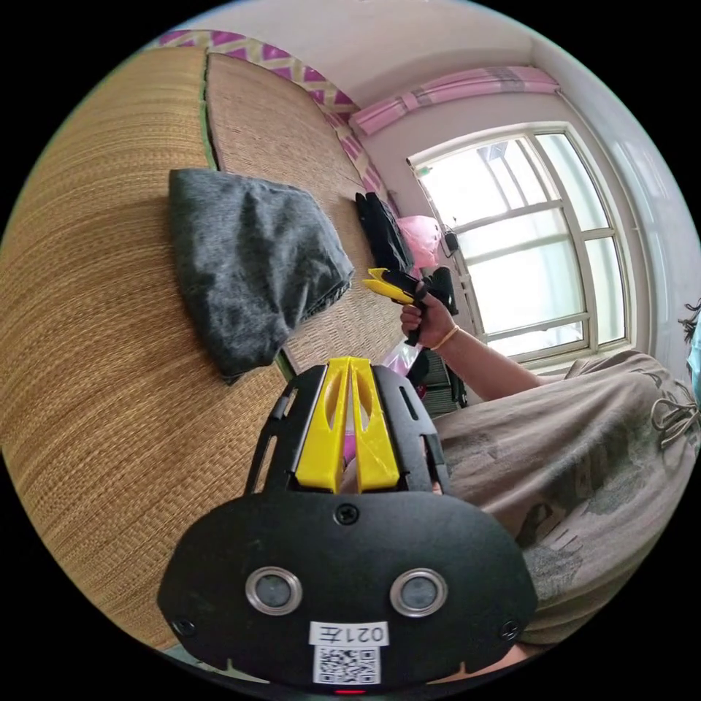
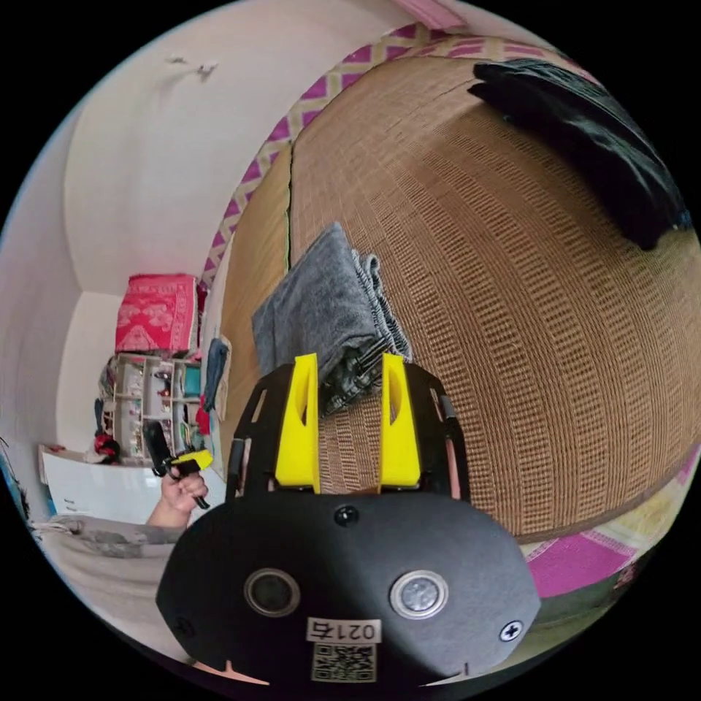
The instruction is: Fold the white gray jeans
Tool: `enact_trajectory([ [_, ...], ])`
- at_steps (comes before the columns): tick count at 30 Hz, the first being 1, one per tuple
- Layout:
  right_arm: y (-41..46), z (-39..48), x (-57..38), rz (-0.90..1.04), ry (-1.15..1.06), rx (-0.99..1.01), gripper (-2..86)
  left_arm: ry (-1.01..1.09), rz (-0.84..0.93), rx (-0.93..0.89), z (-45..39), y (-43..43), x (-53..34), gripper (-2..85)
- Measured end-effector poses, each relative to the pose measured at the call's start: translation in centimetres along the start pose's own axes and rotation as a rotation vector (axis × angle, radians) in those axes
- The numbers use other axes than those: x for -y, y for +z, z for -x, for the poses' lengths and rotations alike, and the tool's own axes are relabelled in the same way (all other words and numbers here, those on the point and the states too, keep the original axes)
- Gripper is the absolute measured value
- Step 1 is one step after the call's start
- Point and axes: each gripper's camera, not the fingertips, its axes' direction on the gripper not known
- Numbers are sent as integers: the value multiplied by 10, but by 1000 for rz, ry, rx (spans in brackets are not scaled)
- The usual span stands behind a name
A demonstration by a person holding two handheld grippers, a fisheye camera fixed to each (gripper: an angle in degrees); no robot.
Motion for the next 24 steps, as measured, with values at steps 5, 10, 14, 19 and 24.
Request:
enact_trajectory([
  [5,24,-26,31,-40,131,147,137,-34,-11,12,-6,-5,-13,-9],
  [10,40,-31,41,24,279,159,86,-74,-56,-3,3,-36,-37,-10],
  [14,7,14,37,-48,181,148,49,-87,-82,-7,19,-70,-60,-10],
  [19,-10,135,28,-53,-87,-60,31,-101,-110,-34,44,-108,-86,-9],
  [24,27,311,-10,-43,-441,-95,21,-100,-171,-38,64,-157,-127,-9],
])
